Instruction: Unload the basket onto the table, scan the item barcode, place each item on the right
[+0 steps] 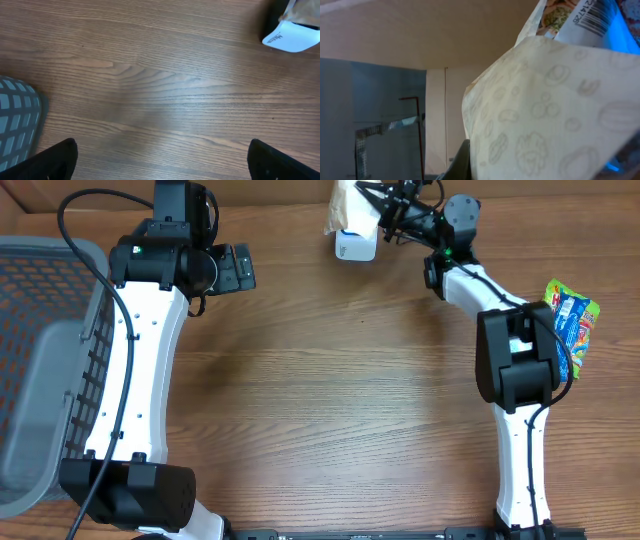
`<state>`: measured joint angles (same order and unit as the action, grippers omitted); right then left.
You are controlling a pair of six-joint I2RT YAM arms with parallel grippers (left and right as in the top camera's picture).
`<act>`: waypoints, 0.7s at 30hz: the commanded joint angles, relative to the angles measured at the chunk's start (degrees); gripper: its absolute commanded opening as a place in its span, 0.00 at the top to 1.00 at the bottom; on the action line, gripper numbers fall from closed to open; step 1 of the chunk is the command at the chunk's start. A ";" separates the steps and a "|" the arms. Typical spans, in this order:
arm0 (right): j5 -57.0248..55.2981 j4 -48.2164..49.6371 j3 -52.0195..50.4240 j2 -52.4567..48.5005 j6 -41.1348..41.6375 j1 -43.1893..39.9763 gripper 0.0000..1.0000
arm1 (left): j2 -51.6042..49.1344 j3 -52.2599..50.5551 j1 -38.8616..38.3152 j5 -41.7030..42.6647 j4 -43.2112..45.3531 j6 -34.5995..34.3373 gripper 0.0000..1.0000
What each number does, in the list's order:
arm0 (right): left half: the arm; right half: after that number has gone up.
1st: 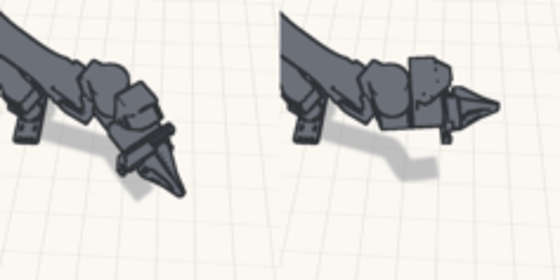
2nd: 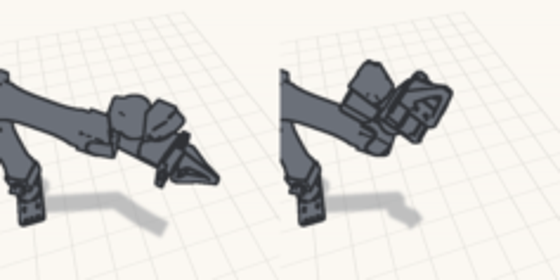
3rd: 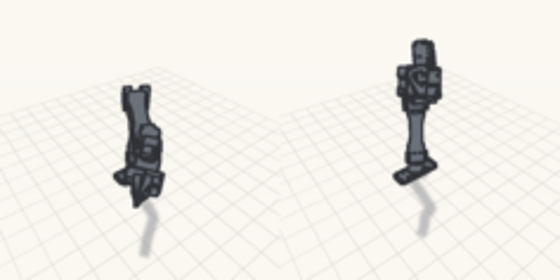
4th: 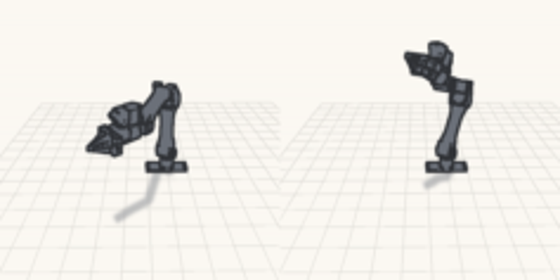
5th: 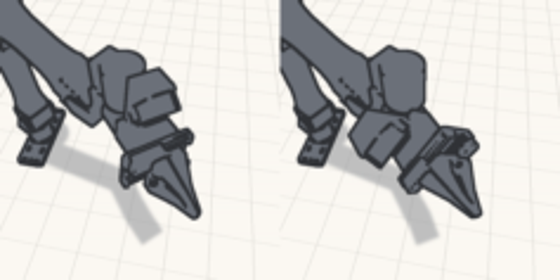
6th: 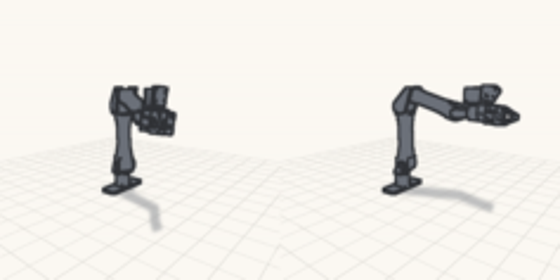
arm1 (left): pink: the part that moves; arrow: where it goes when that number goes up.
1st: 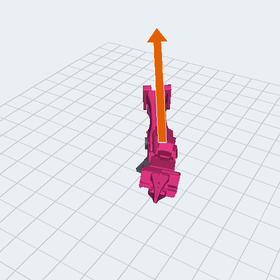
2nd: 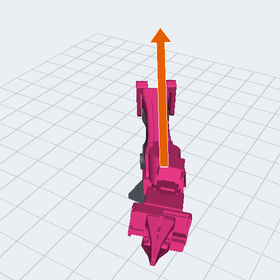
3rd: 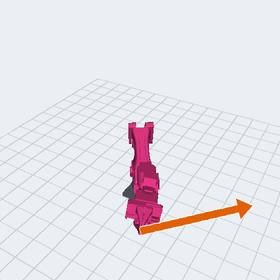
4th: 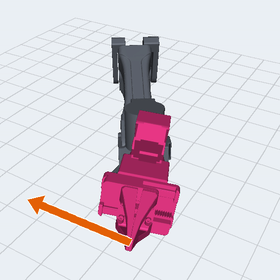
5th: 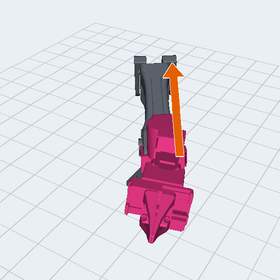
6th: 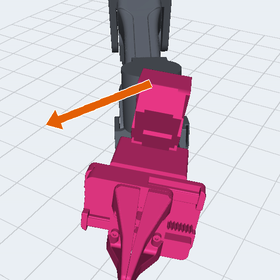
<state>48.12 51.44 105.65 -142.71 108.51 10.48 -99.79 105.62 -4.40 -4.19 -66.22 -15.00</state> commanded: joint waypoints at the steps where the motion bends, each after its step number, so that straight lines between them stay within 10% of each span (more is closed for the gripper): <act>1: -7.37 -0.15 0.52 -0.37 -1.86 2.67 0.97 | -0.28 1.36 -0.11 -0.48 0.09 0.24 0.00; 21: -9.60 -2.01 0.52 -2.27 -6.58 4.46 0.97 | -0.28 1.36 -0.11 -0.48 0.09 0.24 0.00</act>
<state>39.31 48.82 105.65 -144.46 103.37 15.25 -99.79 105.62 -4.40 -4.19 -66.24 -15.00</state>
